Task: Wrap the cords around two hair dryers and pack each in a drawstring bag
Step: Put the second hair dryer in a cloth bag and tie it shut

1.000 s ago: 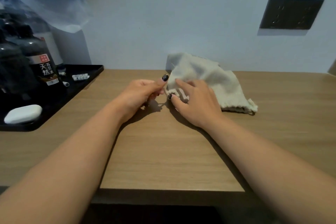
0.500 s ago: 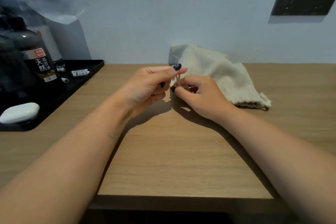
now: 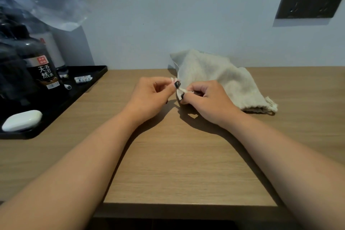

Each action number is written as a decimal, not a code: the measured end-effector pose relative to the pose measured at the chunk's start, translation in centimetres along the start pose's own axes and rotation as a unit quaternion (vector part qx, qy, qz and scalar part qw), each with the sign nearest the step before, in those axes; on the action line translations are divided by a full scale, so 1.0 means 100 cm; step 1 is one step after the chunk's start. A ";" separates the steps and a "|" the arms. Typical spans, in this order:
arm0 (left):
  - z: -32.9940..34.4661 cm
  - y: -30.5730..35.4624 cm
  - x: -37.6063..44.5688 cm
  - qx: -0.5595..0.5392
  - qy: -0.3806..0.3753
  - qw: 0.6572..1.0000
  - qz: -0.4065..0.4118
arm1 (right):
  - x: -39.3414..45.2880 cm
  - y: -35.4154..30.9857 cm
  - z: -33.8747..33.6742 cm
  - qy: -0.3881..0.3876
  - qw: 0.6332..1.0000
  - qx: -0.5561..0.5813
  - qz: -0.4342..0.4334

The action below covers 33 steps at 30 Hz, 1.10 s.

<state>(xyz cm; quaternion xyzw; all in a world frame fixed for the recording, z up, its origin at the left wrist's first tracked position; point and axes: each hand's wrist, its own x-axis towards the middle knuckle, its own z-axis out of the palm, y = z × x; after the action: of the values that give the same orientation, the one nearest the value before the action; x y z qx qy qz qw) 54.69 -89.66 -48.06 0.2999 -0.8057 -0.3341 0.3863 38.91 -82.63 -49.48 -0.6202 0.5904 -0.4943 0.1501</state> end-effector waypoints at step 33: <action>0.012 0.000 -0.006 0.068 -0.081 0.992 0.066 | 0.003 0.017 -0.015 0.005 0.935 -0.338 -0.108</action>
<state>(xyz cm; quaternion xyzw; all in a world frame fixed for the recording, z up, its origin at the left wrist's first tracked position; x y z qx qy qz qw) 54.03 -88.87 -48.84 0.2439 -0.8729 -0.2759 0.3201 36.70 -82.74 -49.91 -0.6917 0.6527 -0.2823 -0.1258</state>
